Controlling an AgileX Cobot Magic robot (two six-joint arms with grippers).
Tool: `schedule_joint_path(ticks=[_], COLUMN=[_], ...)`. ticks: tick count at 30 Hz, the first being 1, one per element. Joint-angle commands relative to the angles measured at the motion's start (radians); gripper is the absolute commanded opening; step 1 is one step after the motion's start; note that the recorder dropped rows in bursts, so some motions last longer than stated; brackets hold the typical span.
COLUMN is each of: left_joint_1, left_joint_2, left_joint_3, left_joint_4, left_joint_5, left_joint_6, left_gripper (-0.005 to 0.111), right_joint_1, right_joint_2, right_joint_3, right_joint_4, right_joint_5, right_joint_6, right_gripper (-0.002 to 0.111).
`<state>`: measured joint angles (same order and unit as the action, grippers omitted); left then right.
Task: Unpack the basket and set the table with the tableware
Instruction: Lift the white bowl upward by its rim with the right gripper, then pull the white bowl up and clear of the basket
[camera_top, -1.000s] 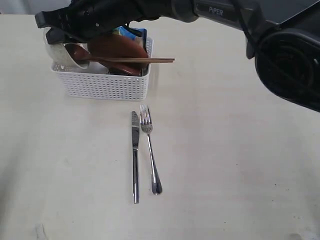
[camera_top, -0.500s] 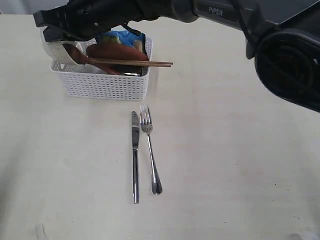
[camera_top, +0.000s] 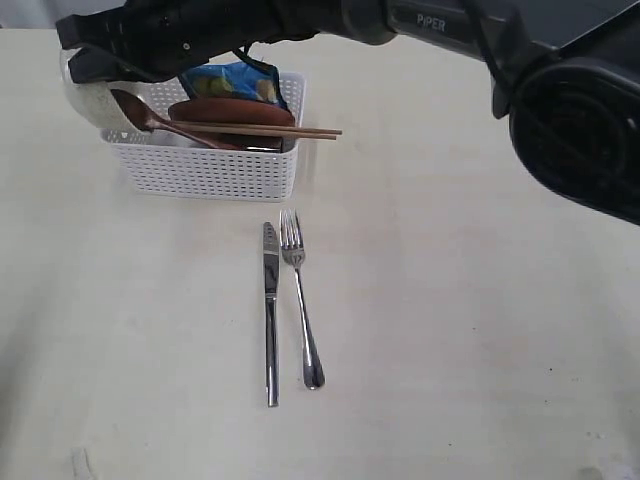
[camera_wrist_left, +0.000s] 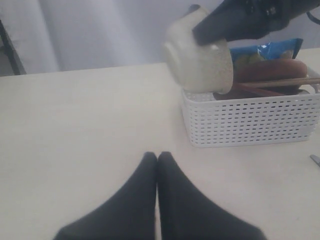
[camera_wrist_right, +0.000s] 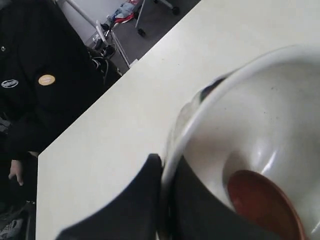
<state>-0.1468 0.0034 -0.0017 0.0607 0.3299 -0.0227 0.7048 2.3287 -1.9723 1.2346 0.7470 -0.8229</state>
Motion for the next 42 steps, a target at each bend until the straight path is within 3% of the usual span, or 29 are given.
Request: schedule_joint_path(ticks=[1,7,14,23,42], left_joint_1=[-0.006,-0.006,-0.006,-0.006,-0.006], left_joint_2=[-0.003,-0.003,-0.003,-0.003,-0.003], left_joint_3=[0.002,0.002,0.002,0.002,0.002], left_joint_4=[-0.005,-0.005,-0.005,-0.005,-0.005], left_joint_5=[-0.010,-0.010,-0.010,-0.010,-0.010], left_joint_6=[0.000,0.000,0.000,0.000,0.000], left_gripper=[0.000,0.000,0.000,0.000,0.000], right_joint_1=[-0.004,-0.004,-0.004,-0.004,-0.071], right_joint_2=[-0.013,-0.038,-0.045,-0.045,-0.103], right_joint_3=[-0.004,-0.004,-0.004,-0.004,-0.004], right_joint_4=[0.018,0.018,-0.017,-0.085,-0.086], right_joint_5=[0.018,0.037,0.210,0.304,0.294], right_joint_6=[-0.014,-0.018,-0.022,-0.022,-0.037], right_gripper=[0.000,0.000,0.000,0.000,0.000])
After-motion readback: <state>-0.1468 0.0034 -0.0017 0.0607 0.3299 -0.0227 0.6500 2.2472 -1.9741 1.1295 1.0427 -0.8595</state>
